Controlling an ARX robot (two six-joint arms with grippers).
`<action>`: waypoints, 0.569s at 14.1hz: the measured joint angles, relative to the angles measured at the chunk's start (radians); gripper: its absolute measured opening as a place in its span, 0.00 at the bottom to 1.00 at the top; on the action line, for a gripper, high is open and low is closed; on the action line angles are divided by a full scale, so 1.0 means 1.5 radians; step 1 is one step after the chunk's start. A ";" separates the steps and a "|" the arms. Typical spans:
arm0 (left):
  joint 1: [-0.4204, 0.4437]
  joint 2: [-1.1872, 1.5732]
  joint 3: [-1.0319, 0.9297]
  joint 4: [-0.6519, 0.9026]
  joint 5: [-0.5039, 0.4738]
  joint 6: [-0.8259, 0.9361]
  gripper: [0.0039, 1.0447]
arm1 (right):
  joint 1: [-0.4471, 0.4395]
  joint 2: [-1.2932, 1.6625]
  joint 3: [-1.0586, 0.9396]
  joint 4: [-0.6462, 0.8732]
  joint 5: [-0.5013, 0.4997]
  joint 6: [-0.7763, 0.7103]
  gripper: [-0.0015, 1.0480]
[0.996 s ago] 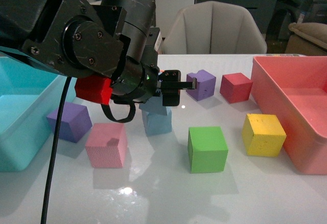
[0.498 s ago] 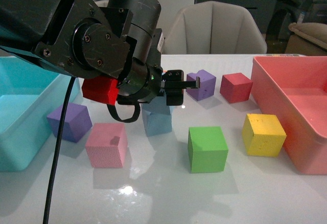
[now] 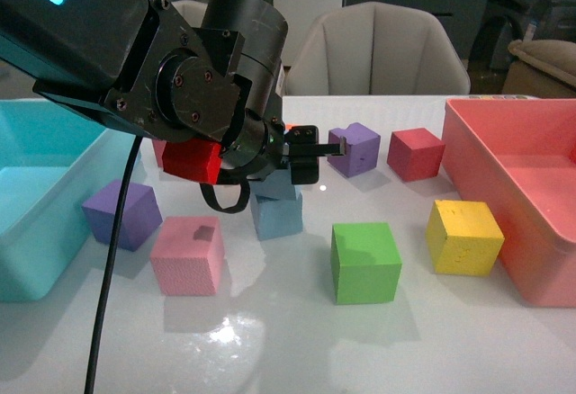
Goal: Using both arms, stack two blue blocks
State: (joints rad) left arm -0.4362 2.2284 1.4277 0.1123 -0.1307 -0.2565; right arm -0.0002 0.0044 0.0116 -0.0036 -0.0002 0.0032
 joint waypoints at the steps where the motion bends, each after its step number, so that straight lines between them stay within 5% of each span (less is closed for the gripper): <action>1: 0.004 0.003 0.000 -0.001 -0.003 0.000 0.47 | 0.000 0.000 0.000 0.000 0.000 0.000 0.94; 4: 0.005 0.006 0.000 -0.004 0.006 0.001 0.51 | 0.000 0.000 0.000 0.000 0.000 0.000 0.94; 7: 0.004 0.006 0.000 0.007 0.005 0.004 0.94 | 0.000 0.000 0.000 0.000 0.000 0.000 0.94; 8: 0.003 0.003 -0.004 0.018 0.003 0.015 0.93 | 0.000 0.000 0.000 0.000 0.000 0.000 0.94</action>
State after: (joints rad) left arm -0.4324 2.2326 1.4216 0.1387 -0.1268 -0.2344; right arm -0.0002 0.0044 0.0116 -0.0032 -0.0002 0.0032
